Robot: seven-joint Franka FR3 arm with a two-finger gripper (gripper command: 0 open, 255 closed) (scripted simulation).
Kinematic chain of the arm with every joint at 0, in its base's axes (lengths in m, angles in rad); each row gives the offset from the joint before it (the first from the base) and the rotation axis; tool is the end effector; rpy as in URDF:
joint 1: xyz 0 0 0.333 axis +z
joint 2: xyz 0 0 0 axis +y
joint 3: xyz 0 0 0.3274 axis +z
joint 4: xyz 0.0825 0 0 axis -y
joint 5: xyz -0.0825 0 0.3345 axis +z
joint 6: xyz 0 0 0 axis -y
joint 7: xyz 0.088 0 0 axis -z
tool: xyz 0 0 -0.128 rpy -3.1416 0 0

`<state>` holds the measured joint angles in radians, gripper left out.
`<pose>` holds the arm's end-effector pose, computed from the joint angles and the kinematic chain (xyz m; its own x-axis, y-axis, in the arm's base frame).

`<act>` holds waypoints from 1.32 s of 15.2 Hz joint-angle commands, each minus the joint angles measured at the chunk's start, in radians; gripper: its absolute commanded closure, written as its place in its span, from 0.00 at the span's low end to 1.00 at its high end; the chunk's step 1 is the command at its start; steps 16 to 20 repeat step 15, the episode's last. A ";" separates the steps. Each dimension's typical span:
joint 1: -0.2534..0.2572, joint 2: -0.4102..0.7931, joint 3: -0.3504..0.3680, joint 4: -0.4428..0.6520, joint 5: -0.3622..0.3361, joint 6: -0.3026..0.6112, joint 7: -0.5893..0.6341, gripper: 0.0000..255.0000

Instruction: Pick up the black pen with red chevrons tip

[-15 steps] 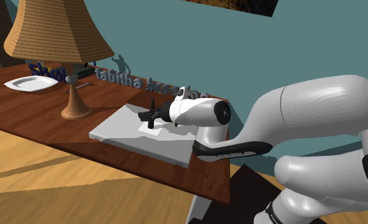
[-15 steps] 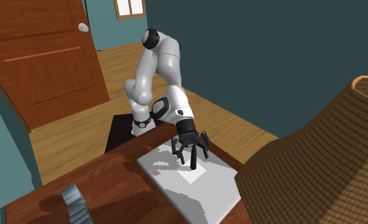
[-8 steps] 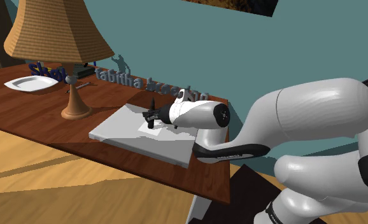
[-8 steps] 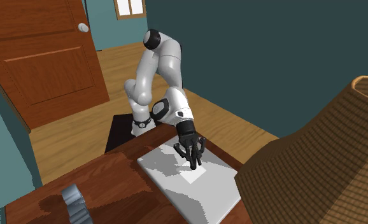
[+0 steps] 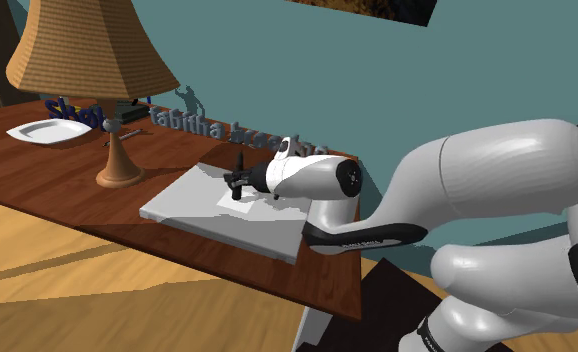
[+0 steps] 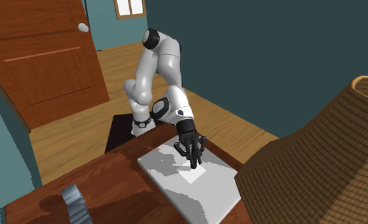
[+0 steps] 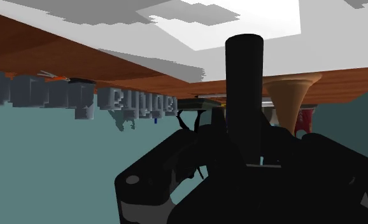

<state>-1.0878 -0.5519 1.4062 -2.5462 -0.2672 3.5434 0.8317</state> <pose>0.4272 0.2380 0.4411 0.4507 0.0278 0.8922 0.1073 -0.9939 -0.0233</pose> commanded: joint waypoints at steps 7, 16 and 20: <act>0.177 0.055 -0.191 0.029 -0.046 -0.108 -0.029 1.00; 0.327 0.088 -0.346 0.062 -0.076 -0.197 -0.053 1.00; 0.327 0.088 -0.346 0.062 -0.076 -0.197 -0.053 1.00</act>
